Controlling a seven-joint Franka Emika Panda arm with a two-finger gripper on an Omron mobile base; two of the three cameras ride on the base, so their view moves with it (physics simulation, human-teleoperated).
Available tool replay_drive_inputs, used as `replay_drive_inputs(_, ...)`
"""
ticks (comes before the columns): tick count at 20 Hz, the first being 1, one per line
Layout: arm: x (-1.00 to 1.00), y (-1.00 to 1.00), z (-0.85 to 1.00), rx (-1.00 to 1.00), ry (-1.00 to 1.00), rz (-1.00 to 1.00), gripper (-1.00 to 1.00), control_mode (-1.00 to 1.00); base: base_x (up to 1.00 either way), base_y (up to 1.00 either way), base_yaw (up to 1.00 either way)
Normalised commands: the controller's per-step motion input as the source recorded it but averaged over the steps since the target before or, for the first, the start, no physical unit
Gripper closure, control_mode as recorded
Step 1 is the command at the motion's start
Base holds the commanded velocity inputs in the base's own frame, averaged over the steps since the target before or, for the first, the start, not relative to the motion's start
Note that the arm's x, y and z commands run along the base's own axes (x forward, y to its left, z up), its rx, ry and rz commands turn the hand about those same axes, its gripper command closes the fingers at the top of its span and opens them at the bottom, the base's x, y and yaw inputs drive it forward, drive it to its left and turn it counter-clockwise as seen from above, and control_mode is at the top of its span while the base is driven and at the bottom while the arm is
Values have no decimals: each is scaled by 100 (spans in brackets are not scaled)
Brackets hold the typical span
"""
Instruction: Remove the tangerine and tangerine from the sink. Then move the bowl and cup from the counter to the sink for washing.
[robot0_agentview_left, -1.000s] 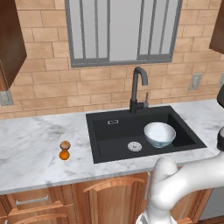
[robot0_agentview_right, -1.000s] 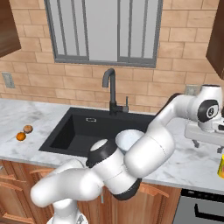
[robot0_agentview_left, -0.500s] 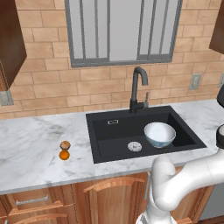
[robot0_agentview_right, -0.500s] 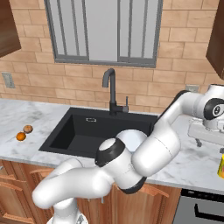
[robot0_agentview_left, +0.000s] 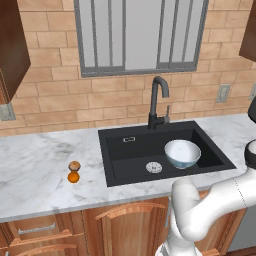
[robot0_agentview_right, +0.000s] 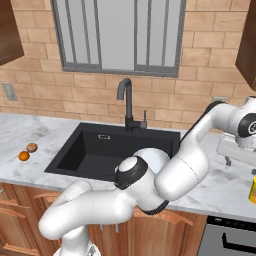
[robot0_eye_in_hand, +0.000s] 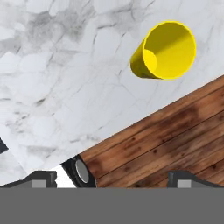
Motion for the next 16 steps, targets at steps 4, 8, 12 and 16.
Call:
replay_drive_inputs(4,3,-5,-9,0,-14,2,-100,-100,0,0,0)
replay_drive_inputs(8,5,-12,-8,0,-15,1,-100,-100,0,0,0)
replay_drive_inputs(12,6,-14,-6,0,-10,0,-100,-100,0,0,0)
replay_drive_inputs(16,7,-8,-2,-6,-1,0,-100,-100,0,0,0)
